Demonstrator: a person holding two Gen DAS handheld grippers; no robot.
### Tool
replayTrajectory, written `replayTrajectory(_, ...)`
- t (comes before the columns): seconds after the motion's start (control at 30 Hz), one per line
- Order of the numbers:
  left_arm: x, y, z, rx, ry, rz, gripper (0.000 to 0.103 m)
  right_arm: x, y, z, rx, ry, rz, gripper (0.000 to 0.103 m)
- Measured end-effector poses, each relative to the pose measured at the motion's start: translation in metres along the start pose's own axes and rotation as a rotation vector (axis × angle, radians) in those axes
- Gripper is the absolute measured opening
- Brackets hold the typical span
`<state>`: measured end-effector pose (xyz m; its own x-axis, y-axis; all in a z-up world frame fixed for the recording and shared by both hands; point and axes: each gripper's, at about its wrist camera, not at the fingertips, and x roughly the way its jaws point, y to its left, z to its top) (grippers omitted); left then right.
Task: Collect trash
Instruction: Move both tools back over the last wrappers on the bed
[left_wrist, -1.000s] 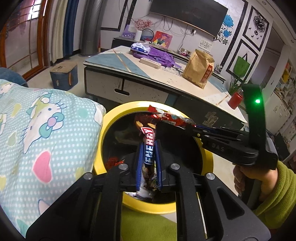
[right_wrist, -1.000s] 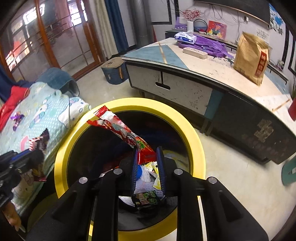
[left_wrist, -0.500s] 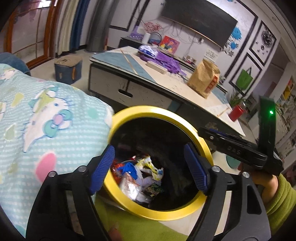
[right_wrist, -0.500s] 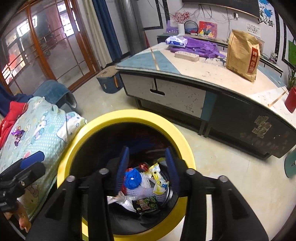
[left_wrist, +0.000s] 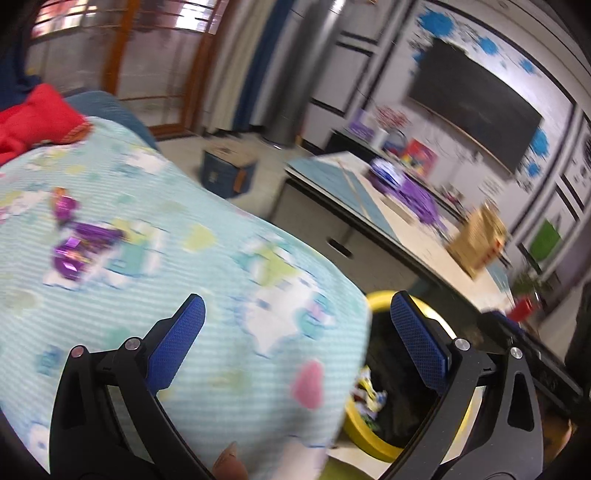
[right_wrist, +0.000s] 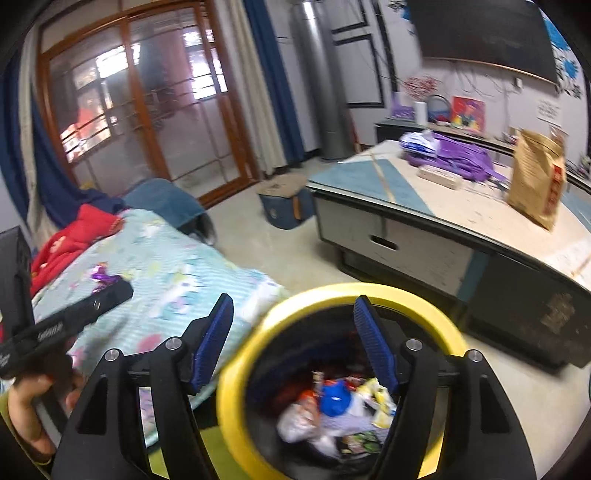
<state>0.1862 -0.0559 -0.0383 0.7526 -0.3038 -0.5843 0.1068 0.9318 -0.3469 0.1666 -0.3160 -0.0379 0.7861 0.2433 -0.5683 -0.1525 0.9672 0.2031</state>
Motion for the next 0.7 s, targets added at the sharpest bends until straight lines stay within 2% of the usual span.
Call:
replayTrajectory(0.13, -0.021, 0.033, 0.019, -0.090, -0.057, 0.039, 0.092, 0.010, 0.036, 0.006, -0.049, 0.014, 0.054, 0.067)
replayTrajectory(0.33, -0.052, 0.096, 0.044, -0.215, -0.108, 0.146, 0.092, 0.034, 0.101, 0.013, -0.131, 0.040, 0.158, 0.068)
replayTrajectory(0.53, -0.073, 0.148, 0.058, -0.279, -0.134, 0.237, 0.092, 0.061, 0.163, 0.015, -0.191, 0.069, 0.246, 0.069)
replayTrajectory(0.7, -0.082, 0.183, 0.065, -0.309, -0.134, 0.281, 0.092, 0.087, 0.199, 0.015, -0.175, 0.136, 0.303, 0.069)
